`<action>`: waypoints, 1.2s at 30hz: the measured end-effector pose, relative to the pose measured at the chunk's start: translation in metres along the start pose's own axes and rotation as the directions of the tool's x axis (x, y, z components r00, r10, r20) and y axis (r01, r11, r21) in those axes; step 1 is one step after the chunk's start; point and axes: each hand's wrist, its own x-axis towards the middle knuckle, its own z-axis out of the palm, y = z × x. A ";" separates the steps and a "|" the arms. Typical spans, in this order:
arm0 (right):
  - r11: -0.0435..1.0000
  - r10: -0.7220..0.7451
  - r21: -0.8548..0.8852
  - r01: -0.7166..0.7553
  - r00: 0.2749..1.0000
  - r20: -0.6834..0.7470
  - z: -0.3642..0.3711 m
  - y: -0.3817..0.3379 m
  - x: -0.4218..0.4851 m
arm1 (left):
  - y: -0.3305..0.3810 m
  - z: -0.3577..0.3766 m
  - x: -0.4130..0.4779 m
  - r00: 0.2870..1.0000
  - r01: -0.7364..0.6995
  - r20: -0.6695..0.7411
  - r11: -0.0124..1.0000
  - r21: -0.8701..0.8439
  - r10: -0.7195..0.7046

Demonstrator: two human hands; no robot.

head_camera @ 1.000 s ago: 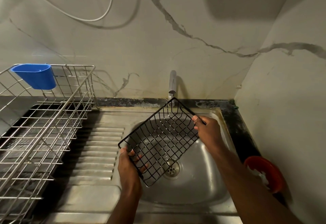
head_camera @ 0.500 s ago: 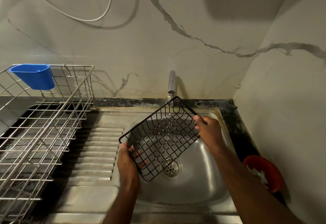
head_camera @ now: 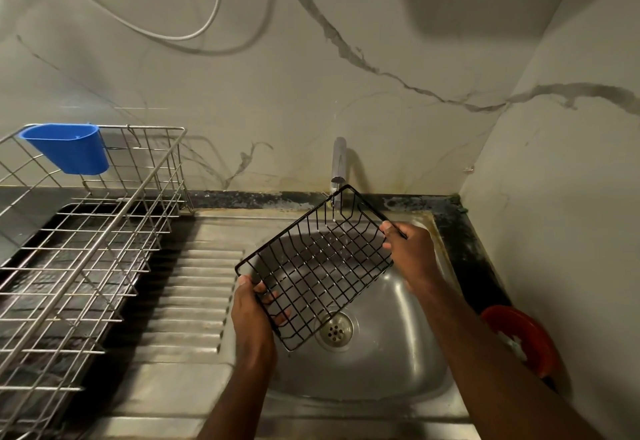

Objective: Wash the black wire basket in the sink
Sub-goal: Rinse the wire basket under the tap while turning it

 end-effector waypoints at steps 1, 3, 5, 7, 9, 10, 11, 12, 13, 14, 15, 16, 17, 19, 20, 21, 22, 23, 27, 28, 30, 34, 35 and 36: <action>1.000 0.002 0.000 -0.002 1.000 -0.001 0.000 0.000 0.000 | 0.000 0.000 0.000 1.000 -0.002 0.005 1.000 0.007 0.002; 1.000 0.005 -0.001 -0.005 1.000 -0.009 -0.001 0.000 0.000 | -0.001 0.000 0.001 1.000 -0.006 0.016 1.000 0.021 0.006; 1.000 0.004 -0.008 -0.004 1.000 -0.016 -0.002 -0.001 0.000 | -0.001 0.001 0.002 1.000 -0.004 0.010 1.000 0.028 0.004; 1.000 0.002 -0.016 -0.002 1.000 -0.020 -0.003 -0.001 -0.001 | 0.000 0.001 0.003 1.000 0.001 0.002 0.999 0.037 -0.001; 1.000 0.002 -0.024 -0.002 1.000 -0.021 -0.004 -0.001 -0.001 | 0.001 0.002 0.005 1.000 0.004 -0.001 0.999 0.043 -0.004; 1.000 0.000 -0.027 -0.001 1.000 -0.022 -0.004 -0.001 -0.001 | 0.001 0.002 0.006 1.000 0.005 0.003 0.999 0.045 -0.005; 1.000 -0.002 -0.029 0.001 1.000 -0.022 -0.005 -0.001 -0.002 | 0.002 0.003 0.007 1.000 0.005 0.009 0.999 0.045 -0.005; 1.000 -0.003 -0.031 0.003 1.000 -0.022 -0.005 -0.002 -0.002 | 0.002 0.003 0.008 1.000 0.002 0.016 0.999 0.046 -0.002; 1.000 -0.002 -0.029 0.001 1.000 -0.023 -0.006 -0.002 -0.002 | 0.002 0.003 0.009 1.000 -0.003 0.022 0.999 0.049 0.002; 1.000 0.001 -0.026 -0.001 1.000 -0.024 -0.007 -0.003 -0.003 | 0.002 0.004 0.010 1.000 -0.003 0.025 0.999 0.049 0.002; 1.000 0.002 -0.025 -0.003 1.000 -0.024 -0.008 -0.003 -0.003 | 0.002 0.005 0.010 1.000 -0.001 0.023 0.999 0.049 0.000; 1.000 0.001 -0.025 -0.002 1.000 -0.023 -0.009 -0.003 -0.003 | 0.002 0.005 0.012 1.000 0.001 0.018 0.999 0.044 -0.001; 1.000 -0.001 -0.026 0.001 1.000 -0.020 -0.010 -0.003 -0.004 | 0.002 0.006 0.012 1.000 0.001 0.017 0.999 0.043 -0.002; 1.000 -0.003 -0.020 0.002 1.000 -0.018 -0.012 -0.002 -0.004 | 0.003 0.007 0.013 1.000 0.000 0.029 0.999 0.050 -0.002; 1.000 -0.003 -0.015 0.002 1.000 -0.018 -0.013 -0.003 -0.004 | 0.003 0.007 0.013 0.999 0.000 0.037 0.999 0.048 -0.002; 1.000 -0.002 -0.011 0.002 1.000 -0.019 -0.013 -0.003 -0.005 | 0.003 0.008 0.012 0.999 0.001 0.044 0.999 0.043 -0.003; 1.000 -0.001 -0.007 0.001 1.000 -0.022 -0.014 -0.003 -0.005 | 0.004 0.009 0.012 0.999 0.001 0.050 0.999 0.041 -0.003; 1.000 0.001 -0.006 -0.001 1.000 -0.026 -0.014 -0.002 -0.005 | 0.003 0.010 0.012 0.999 0.000 0.054 0.999 0.041 -0.002; 1.000 0.003 -0.007 -0.004 1.000 -0.028 -0.015 -0.001 -0.004 | 0.004 0.011 0.011 0.998 -0.005 0.061 0.999 0.044 0.002; 1.000 0.002 -0.010 -0.002 1.000 -0.026 -0.015 0.000 -0.004 | 0.003 0.010 0.012 0.998 -0.002 0.062 0.999 0.048 -0.001; 1.000 -0.002 -0.016 0.002 1.000 -0.024 -0.015 -0.001 -0.004 | 0.004 0.011 0.012 0.998 0.002 0.056 0.999 0.054 -0.005; 1.000 0.002 -0.026 -0.002 1.000 -0.022 -0.015 -0.004 -0.004 | 0.006 0.012 0.012 0.999 0.004 0.053 0.999 0.054 -0.007; 1.000 0.000 -0.028 -0.001 1.000 -0.020 -0.015 -0.005 -0.004 | 0.006 0.011 0.012 0.999 0.002 0.054 0.998 0.058 -0.005; 1.000 -0.002 -0.029 0.001 1.000 -0.020 -0.014 -0.006 -0.004 | 0.006 0.011 0.013 0.999 0.001 0.049 0.998 0.059 -0.004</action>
